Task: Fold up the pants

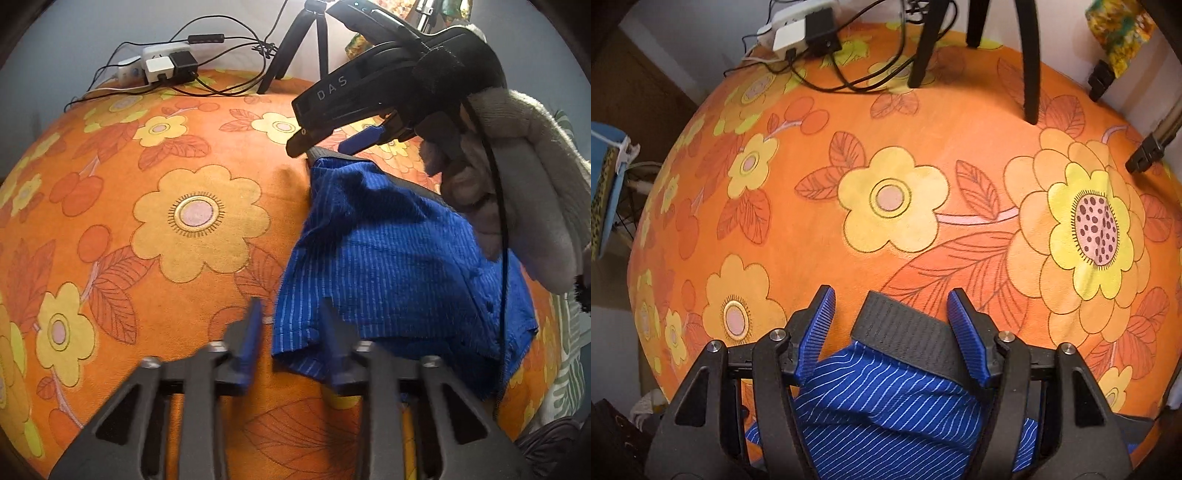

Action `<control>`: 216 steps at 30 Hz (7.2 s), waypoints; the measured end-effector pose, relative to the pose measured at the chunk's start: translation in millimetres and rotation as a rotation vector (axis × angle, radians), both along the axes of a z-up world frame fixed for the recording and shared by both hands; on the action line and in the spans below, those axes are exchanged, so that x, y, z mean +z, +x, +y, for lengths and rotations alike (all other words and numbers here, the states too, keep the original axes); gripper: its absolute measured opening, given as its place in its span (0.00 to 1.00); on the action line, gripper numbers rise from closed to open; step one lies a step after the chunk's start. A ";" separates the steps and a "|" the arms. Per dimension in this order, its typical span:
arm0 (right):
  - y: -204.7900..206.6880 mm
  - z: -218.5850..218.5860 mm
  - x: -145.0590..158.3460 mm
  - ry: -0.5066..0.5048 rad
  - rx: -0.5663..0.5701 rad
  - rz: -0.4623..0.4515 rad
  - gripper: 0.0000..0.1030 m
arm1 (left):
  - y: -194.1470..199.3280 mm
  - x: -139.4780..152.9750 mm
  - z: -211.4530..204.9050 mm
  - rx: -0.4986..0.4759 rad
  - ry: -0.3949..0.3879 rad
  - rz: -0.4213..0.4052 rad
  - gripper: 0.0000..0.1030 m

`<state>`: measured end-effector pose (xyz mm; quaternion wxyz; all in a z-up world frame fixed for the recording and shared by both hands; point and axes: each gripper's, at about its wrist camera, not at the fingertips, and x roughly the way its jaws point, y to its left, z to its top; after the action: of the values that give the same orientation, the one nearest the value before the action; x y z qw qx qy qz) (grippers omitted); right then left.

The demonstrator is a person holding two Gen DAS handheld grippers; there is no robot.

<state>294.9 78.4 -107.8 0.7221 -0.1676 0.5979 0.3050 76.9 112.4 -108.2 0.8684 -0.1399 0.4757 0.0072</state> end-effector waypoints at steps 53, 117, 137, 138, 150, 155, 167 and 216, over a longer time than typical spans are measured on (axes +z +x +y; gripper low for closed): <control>-4.2 -214.7 110.9 0.347 -0.355 -0.098 0.09 | -12.2 78.3 -175.4 -0.363 -0.164 -0.213 0.03; 7.1 -377.5 28.9 0.487 -0.487 0.019 0.09 | -24.2 78.2 -308.3 -0.684 -0.104 -0.232 0.01; 8.7 -402.6 23.9 0.413 -0.516 -0.113 0.29 | -14.6 48.7 -363.3 -0.761 -0.057 -0.130 0.13; 7.0 -404.9 28.4 0.403 -0.524 -0.140 0.36 | -18.2 50.3 -362.4 -0.769 -0.058 -0.130 0.16; -43.7 -394.0 70.7 0.496 -0.431 -0.210 0.40 | -39.8 73.2 -273.1 -0.618 0.008 -0.195 0.28; -59.4 -358.6 61.5 0.493 -0.346 -0.168 0.40 | -21.4 66.3 -237.0 -0.523 0.032 -0.175 0.28; -48.1 -290.0 14.8 0.438 -0.265 -0.055 0.31 | -8.0 24.3 -217.7 -0.511 0.027 -0.067 0.28; -61.4 -448.7 19.4 0.496 -0.536 -0.042 0.52 | 95.3 46.5 -177.2 -0.465 0.036 -0.076 0.47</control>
<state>233.6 -370.3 -88.4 0.8071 0.1691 0.5136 0.2371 172.2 -64.8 -61.7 0.8664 -0.0112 0.4618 -0.1896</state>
